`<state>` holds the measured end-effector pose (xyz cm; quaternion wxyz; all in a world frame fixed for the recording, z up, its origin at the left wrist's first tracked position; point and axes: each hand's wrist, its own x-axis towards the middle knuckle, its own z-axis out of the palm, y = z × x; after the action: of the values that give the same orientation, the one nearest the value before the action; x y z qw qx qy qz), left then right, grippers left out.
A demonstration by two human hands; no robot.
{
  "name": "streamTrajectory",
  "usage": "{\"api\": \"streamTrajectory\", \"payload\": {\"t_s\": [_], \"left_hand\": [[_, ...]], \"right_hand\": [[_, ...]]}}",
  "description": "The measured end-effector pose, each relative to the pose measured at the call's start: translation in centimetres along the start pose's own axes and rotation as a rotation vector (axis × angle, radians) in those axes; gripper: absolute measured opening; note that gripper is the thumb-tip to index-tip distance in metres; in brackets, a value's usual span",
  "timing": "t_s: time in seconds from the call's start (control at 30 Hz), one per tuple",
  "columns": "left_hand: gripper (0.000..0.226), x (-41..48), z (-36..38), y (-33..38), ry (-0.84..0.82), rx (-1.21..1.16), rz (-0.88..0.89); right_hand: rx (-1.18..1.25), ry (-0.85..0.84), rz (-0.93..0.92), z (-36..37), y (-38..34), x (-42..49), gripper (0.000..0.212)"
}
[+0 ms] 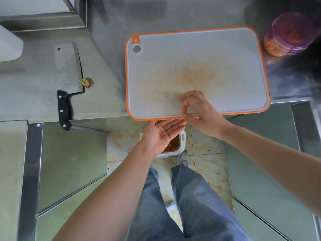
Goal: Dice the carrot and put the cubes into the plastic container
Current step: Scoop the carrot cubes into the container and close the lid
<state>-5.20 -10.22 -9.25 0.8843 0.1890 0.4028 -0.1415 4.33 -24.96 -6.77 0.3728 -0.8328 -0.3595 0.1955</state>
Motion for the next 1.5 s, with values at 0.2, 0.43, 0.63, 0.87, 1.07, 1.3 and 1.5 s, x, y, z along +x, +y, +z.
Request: {"api": "streamTrajectory", "payload": {"t_s": [0.2, 0.43, 0.63, 0.87, 1.07, 1.3, 1.5], "left_hand": [[0.056, 0.0, 0.3, -0.1, -0.022, 0.006, -0.008], [0.058, 0.1, 0.2, -0.2, -0.024, 0.011, -0.005], [0.057, 0.1, 0.3, -0.2, -0.03, 0.018, -0.011], [0.057, 0.1, 0.3, -0.2, -0.025, 0.017, -0.012], [0.055, -0.1, 0.3, -0.1, -0.032, 0.021, -0.012], [0.06, 0.0, 0.3, -0.2, -0.038, 0.012, -0.016], [0.059, 0.1, 0.3, -0.1, -0.046, 0.006, -0.022]], "right_hand": [[-0.159, -0.003, -0.067, -0.2, 1.6, -0.4, 0.024], [-0.14, -0.009, -0.056, 0.5, 1.2, -0.9, 0.024], [-0.074, 0.039, -0.068, 0.1, 1.2, -1.6, 0.024], [-0.119, 0.0, -0.075, 0.1, 1.2, -1.7, 0.033], [-0.143, 0.0, -0.071, 0.3, 1.3, -1.4, 0.037], [-0.12, -0.013, -0.043, 0.5, 1.0, -1.5, 0.033], [-0.168, -0.031, 0.001, 0.7, 1.2, -1.1, 0.033]]}}
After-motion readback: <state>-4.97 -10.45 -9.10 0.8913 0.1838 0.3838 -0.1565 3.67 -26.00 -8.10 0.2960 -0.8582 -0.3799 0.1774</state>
